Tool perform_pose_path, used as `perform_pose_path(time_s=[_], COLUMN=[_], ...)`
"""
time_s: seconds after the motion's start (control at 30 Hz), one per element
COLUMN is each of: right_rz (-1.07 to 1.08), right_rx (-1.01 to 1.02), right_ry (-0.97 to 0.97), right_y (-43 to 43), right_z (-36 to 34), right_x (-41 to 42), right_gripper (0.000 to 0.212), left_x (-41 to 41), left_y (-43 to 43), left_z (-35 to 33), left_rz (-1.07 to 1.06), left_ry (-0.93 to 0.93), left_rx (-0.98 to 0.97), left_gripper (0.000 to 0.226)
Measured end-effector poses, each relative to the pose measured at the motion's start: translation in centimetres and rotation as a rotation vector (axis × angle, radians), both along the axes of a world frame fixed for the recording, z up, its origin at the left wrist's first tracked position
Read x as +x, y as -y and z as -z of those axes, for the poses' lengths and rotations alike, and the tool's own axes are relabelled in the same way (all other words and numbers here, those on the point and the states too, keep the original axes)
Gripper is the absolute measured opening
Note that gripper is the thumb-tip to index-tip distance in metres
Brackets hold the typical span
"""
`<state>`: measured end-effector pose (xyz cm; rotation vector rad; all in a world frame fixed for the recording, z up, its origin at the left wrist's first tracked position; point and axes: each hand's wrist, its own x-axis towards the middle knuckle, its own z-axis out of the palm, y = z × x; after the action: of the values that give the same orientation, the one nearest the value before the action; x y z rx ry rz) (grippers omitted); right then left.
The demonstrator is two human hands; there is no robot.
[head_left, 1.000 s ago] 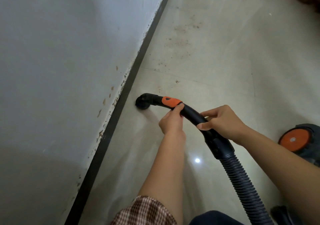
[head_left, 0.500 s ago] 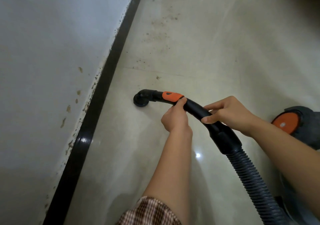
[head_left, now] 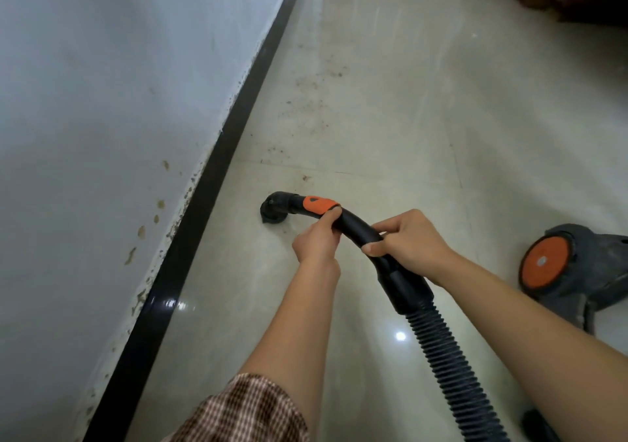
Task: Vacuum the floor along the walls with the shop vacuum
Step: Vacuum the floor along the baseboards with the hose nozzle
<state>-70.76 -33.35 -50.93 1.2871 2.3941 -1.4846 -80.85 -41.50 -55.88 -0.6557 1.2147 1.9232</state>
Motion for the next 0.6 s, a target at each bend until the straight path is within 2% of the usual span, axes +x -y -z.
perform_pose_path(time_s=[0.37,0.6], right_rz=[0.04,0.074], right_rx=[0.041,0.047], right_ry=[-0.027,-0.037], right_y=[0.3,-0.1], right_z=[0.7,0.5], right_x=[-3.3,-3.7], right_gripper=[0.016,0.015], left_x=[-3.7,-4.4], left_y=[0.0,-0.8], left_z=[0.7,0.9], left_rz=[0.049,0.076], left_ry=[-0.054,-0.056], left_rx=[0.039,0.062], left_gripper=[0.034,0.027])
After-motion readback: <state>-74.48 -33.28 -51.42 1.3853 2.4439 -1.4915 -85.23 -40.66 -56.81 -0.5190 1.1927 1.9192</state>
